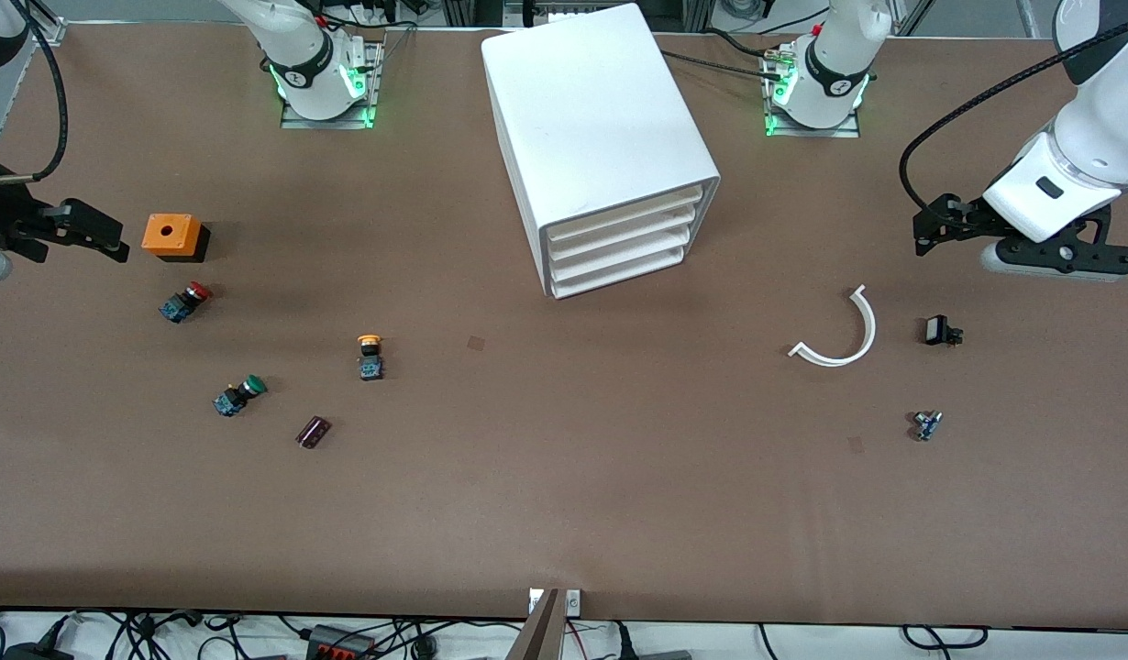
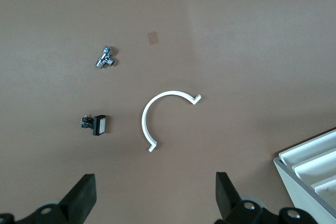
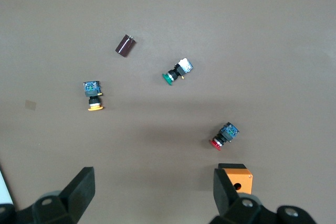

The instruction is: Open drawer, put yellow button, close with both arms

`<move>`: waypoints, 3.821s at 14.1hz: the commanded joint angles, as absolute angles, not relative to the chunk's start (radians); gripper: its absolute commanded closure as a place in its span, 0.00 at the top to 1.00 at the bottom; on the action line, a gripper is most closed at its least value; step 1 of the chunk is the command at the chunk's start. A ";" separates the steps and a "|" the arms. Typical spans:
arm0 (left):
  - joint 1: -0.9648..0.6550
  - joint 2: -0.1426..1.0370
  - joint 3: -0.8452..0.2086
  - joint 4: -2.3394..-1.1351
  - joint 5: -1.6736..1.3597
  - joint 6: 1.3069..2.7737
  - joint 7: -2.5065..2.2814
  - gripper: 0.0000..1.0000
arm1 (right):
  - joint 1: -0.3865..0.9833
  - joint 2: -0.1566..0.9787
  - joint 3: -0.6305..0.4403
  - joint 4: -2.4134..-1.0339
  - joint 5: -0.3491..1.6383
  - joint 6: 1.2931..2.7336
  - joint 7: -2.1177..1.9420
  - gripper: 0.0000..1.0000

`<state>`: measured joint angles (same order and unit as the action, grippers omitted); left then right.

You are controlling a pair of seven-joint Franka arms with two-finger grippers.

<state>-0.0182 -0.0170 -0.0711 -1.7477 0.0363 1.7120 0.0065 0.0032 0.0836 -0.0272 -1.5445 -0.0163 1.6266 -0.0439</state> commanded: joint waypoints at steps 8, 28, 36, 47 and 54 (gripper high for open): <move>-0.020 -0.006 -0.072 -1.720 0.037 1.681 0.020 1.00 | 0.011 0.083 -0.025 -1.559 -0.031 1.599 -0.044 1.00; -0.014 0.328 -0.247 -1.724 -0.515 1.637 0.257 1.00 | 0.262 0.377 -0.025 -1.554 -0.012 1.807 -0.031 1.00; -0.003 0.382 -0.247 -1.913 -0.937 1.644 0.629 1.00 | 0.299 0.534 -0.025 -1.552 0.064 1.945 -0.012 1.00; -0.020 0.385 -0.252 -2.134 -1.190 1.683 0.943 0.54 | 0.310 0.706 -0.026 -1.557 0.060 2.029 0.009 1.00; -0.018 0.384 -0.252 -2.131 -1.189 1.677 0.940 0.12 | 0.302 0.750 -0.029 -1.560 0.060 2.037 0.009 1.00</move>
